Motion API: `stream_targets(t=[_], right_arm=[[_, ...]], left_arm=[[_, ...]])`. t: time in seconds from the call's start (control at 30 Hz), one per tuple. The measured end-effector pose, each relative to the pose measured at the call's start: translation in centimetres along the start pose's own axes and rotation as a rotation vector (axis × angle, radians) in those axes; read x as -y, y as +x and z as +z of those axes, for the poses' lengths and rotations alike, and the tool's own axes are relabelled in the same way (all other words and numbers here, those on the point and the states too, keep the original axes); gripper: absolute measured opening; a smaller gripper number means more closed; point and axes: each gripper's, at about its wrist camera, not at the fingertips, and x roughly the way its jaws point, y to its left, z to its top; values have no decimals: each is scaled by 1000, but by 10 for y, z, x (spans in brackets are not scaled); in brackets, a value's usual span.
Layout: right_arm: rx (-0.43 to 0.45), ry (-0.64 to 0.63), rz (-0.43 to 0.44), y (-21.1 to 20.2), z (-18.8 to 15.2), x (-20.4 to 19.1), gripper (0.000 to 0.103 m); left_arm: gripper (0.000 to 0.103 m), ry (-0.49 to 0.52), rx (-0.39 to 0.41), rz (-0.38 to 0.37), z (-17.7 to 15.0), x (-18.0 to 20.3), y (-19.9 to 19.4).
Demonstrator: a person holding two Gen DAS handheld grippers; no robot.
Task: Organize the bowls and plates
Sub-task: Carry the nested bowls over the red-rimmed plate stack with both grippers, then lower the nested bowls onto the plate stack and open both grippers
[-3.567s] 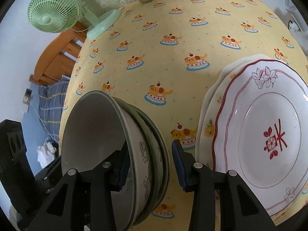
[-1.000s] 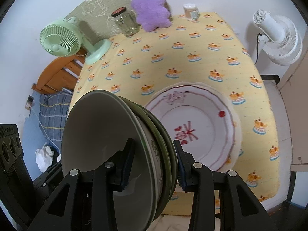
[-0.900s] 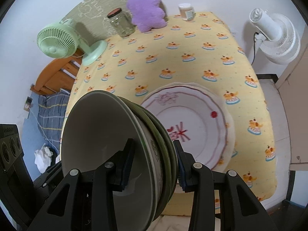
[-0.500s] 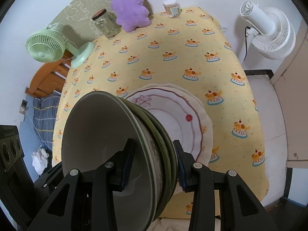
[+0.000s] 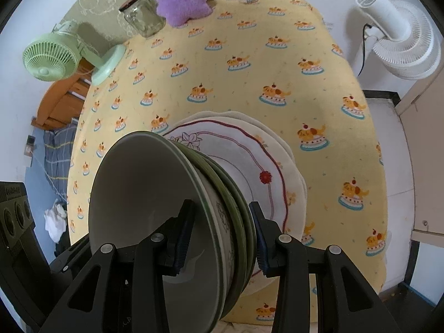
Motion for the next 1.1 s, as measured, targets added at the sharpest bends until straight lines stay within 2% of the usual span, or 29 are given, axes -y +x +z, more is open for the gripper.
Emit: stream_targets(t=[0.17,0.57,0.7,0.8,0.93,1.1], right_arm=[[-35,-4,8,14,9,-2,42],[-17,-11,28,16,19,2,45],[-24,-16,36,17,15,4,47],[-36,-27,39,17,11,6,57],[0,-38,31,7,2,11,71],[69,-67,15,-16,-8,8,72]], left_arm=[[52,-22,-22,13,6,-5,7],[52,-25,-9,22,14,-5,11],[61,-35,-11,60,8,-5,10],[71,-54,-2,99,0,-6,4],[77,-70,32,109,-11,-4,-5],[85,-36,87,115,-18,5,-22]])
